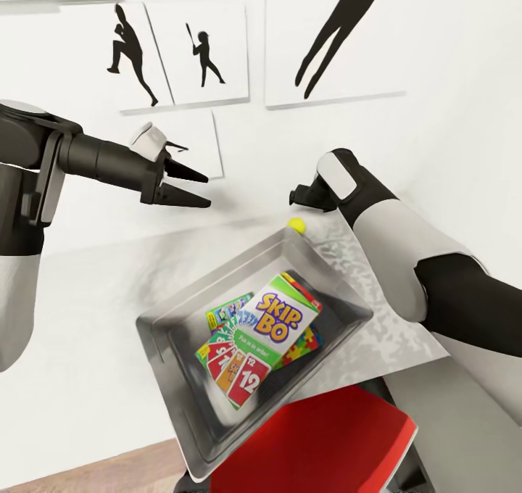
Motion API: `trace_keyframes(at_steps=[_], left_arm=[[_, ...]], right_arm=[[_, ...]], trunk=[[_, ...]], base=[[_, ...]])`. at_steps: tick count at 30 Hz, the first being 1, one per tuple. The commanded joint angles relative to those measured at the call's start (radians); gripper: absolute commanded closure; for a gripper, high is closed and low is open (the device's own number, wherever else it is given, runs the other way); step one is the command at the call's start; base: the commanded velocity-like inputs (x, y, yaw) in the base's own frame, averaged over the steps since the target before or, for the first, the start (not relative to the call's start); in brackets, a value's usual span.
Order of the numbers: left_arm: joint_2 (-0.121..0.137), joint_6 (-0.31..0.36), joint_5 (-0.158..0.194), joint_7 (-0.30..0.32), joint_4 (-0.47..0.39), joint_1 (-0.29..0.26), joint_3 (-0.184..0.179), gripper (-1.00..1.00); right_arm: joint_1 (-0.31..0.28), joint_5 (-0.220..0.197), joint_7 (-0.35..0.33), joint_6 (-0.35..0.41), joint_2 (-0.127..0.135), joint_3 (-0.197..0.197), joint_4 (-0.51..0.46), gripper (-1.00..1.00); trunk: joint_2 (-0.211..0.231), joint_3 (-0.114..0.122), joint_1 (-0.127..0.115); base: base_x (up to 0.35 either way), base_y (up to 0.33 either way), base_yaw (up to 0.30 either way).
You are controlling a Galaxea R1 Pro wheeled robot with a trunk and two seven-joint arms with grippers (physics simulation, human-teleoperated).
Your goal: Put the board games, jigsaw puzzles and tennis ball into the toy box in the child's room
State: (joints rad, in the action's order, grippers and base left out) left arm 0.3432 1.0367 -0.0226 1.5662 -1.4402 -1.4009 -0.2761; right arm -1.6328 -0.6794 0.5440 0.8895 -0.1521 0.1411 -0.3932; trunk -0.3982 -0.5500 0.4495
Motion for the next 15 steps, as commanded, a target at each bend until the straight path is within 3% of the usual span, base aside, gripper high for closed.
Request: trace_keyframes(at_steps=[1,15], left_arm=[[0.001,0.011,-0.002,0.005,0.000,-0.001,-0.002,-1.00],[-0.001,0.011,0.014,0.005,-0.006,-0.037,0.004,-1.00]], right_arm=[[-0.001,-0.010,0.008,0.002,0.000,0.008,0.001,-1.00],[-0.001,-0.009,0.008,0.000,0.001,0.010,0.004,-1.00]], trunk=[[-0.002,-0.003,0.000],[-0.002,-0.026,0.000]], base=[[0.000,0.000,0.000],[0.000,0.000,0.000]])
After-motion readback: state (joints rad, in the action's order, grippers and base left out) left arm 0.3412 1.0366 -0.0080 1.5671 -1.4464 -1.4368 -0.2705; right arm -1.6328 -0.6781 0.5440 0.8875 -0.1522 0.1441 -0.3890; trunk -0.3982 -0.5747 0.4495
